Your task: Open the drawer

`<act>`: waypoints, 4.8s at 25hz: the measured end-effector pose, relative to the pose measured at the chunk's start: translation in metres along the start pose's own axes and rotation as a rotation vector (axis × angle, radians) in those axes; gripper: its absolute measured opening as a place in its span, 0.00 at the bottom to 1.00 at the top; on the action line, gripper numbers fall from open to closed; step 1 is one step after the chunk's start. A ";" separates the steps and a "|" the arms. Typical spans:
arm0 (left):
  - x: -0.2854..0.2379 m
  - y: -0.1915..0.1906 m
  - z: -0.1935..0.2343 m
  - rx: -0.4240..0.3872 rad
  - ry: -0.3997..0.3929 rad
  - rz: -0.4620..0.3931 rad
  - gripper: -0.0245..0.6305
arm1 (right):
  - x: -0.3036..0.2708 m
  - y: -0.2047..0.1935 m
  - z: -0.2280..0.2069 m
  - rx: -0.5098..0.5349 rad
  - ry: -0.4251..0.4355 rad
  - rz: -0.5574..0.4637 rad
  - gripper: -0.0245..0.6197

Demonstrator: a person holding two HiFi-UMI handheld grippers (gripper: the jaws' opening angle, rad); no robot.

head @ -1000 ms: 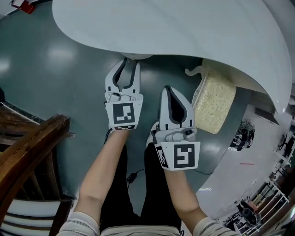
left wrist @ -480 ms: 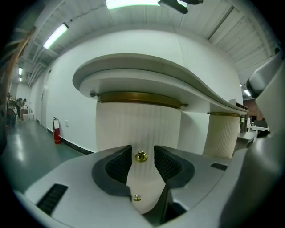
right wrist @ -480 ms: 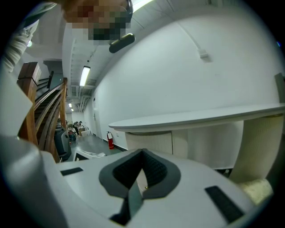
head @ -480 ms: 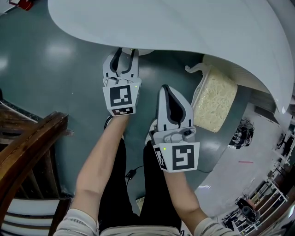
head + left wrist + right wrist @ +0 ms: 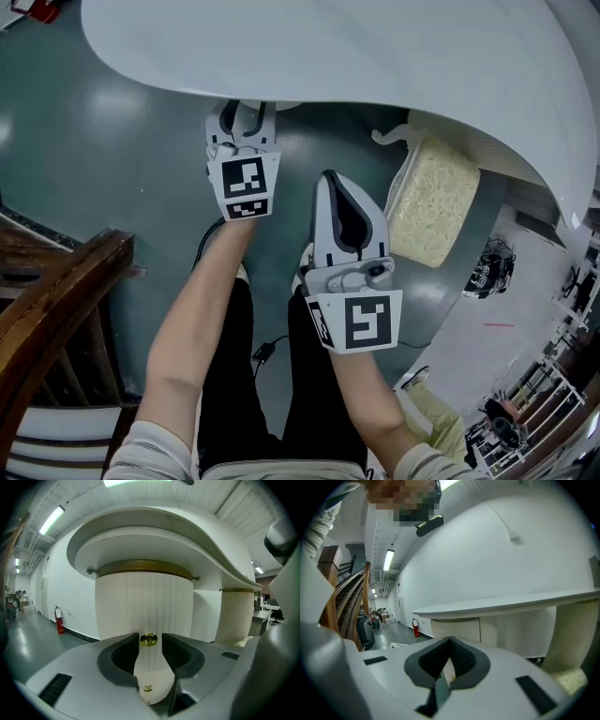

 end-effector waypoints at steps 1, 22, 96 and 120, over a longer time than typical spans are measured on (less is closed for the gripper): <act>-0.002 -0.001 0.002 0.011 0.004 0.006 0.25 | 0.000 0.000 0.000 0.000 0.000 0.001 0.06; 0.002 -0.007 0.004 -0.053 0.000 -0.001 0.20 | 0.006 -0.008 -0.005 -0.004 -0.020 0.023 0.06; 0.133 -0.091 -0.012 0.037 -0.030 0.163 0.20 | 0.049 -0.034 0.051 0.000 0.051 0.175 0.06; 0.166 -0.110 -0.016 0.058 -0.030 0.206 0.20 | 0.056 -0.035 0.064 -0.005 0.062 0.185 0.06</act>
Point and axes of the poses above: the fingertips, and each gripper's own axes: x backward along the fingers, z to its left, y out of its top, the point moved 5 cm from there along x, backward along the fingers, and after that the axes turned 15 degrees about z, right-handed, at the moved point
